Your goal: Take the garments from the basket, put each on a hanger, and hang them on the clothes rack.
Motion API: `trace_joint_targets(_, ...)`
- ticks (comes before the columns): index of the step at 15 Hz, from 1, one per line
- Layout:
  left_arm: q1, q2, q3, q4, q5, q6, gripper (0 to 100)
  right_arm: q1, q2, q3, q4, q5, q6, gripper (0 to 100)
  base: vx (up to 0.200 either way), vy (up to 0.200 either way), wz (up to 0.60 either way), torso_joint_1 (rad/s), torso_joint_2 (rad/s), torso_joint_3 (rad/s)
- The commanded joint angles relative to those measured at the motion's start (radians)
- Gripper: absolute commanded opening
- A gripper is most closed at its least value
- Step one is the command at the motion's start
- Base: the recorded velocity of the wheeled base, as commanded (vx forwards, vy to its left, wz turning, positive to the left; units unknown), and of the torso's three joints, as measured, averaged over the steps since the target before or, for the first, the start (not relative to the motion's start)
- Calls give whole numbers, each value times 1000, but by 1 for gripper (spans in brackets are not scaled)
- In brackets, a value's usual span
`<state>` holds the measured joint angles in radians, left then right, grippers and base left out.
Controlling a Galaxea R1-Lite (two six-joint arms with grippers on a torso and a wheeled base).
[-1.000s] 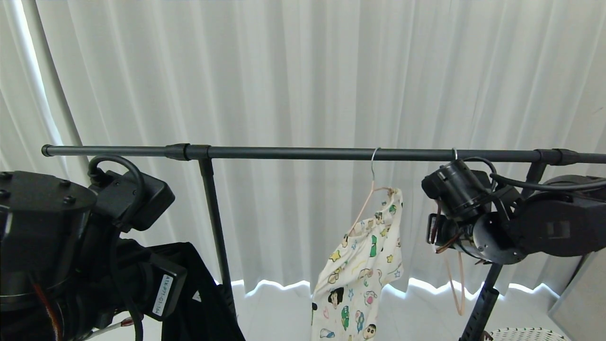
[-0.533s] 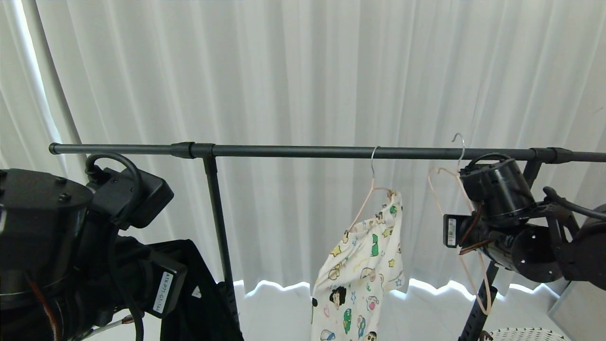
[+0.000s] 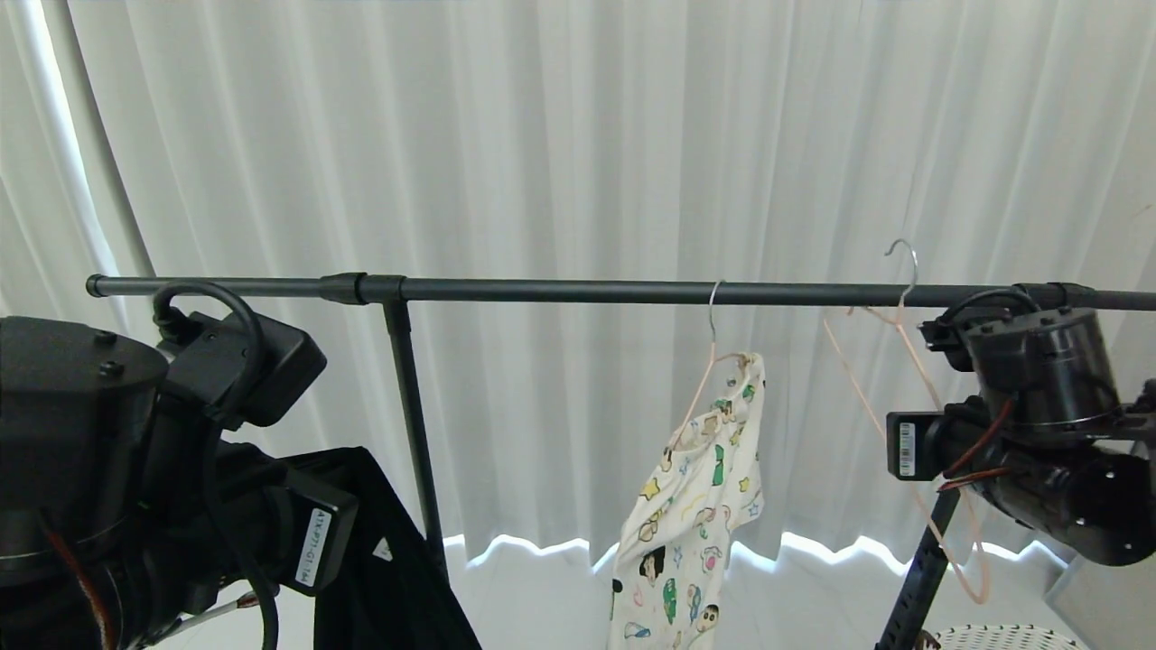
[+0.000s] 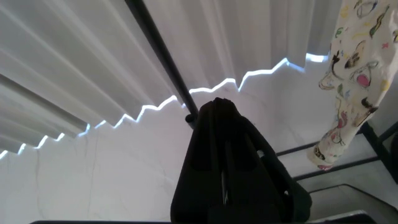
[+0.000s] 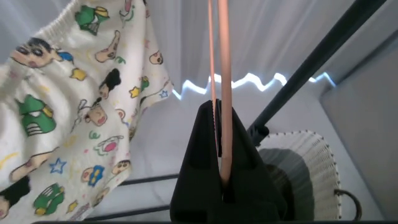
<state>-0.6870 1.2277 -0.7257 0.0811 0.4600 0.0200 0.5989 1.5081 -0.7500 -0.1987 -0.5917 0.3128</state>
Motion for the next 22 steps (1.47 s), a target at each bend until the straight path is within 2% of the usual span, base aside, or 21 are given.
trace_joint_targets(1, 0, 1, 11, -1, 0, 0, 0, -2, -132, 43, 2, 36, -50, 0, 0, 0, 0, 0, 0, 0)
trace_joint_targets(3, 0, 1, 16, -1, 0, 0, 0, -2, -213, 127, 1, 43, -110, 0, 0, 0, 0, 0, 0, 0)
trace_joint_targets(5, 0, 3, 16, -1, 9, 1, 0, -2, -269, 190, 2, 46, -118, 0, 0, 0, 0, 0, 0, 0)
trace_joint_targets(8, 0, 3, 17, -1, 32, 1, 0, -16, -325, 273, 2, 44, -118, 0, -200, 0, 0, 10, 2, 5)
trace_joint_targets(18, -2, 3, 17, -1, 34, 5, 0, -14, -330, 278, 2, 55, -130, 0, -200, 0, 0, 0, 4, 3)
trace_joint_targets(20, -2, 3, 12, -1, 34, 6, 0, -13, -353, 270, 2, 90, -184, 0, -200, -200, 0, 2, 2, -2)
trace_joint_targets(22, -2, -4, 12, -4, 35, 5, 0, -13, -379, 258, 2, 165, -267, 0, -200, -200, 0, 5, 0, 2)
